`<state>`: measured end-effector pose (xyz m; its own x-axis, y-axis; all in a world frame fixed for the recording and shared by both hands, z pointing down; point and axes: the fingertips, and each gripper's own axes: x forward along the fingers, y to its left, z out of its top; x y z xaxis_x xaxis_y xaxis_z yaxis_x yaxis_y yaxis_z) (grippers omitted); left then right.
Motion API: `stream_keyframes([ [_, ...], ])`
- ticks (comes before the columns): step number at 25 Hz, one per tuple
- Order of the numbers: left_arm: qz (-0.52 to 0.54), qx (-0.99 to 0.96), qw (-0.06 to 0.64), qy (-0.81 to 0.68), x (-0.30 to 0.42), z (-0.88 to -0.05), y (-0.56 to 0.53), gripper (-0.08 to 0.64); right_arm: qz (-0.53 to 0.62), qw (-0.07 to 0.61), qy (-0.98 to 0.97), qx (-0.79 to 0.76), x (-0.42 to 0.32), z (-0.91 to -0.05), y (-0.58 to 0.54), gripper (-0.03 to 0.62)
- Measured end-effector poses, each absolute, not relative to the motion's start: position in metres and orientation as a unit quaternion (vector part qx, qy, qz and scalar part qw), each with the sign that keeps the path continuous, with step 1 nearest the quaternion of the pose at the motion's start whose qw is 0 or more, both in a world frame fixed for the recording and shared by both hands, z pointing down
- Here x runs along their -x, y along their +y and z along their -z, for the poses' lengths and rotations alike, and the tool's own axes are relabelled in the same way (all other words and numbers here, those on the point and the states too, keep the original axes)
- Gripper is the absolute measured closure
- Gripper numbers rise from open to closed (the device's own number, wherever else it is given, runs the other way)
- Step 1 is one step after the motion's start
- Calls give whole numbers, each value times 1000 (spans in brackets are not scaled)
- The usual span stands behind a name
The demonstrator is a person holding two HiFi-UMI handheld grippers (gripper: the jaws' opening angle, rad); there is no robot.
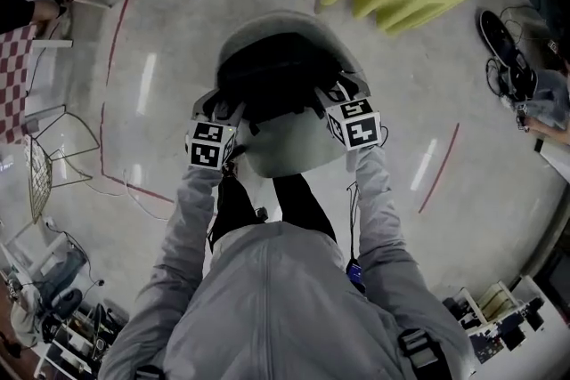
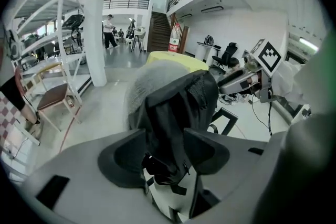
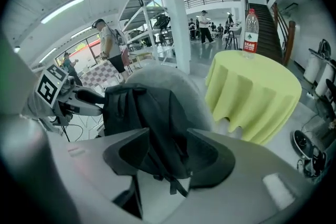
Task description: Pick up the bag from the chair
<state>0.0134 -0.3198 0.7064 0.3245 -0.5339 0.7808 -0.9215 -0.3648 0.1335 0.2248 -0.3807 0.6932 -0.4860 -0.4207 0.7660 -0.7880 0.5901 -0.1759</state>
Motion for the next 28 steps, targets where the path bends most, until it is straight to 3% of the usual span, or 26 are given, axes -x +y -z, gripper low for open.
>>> stream_keyframes([
  [6, -283, -743, 277, -539, -4, -698, -312, 334, -255, 365, -830, -335, -213, -723, -389, 350],
  [12, -277, -730, 346, -521, -5, -733, -298, 331, -259, 367, -837, -313, -199, -741, -393, 350],
  [17, -276, -728, 359, -514, -6, -751, -313, 331, -256, 376, -837, -303, -189, -754, -389, 356],
  [23, -269, -730, 383, -497, 1, -760, -314, 356, -239, 393, -842, -280, -182, -753, -372, 486],
  [28, -268, -734, 395, -482, 4, -756, -310, 434, -223, 411, -843, -265, -175, -742, -356, 538],
])
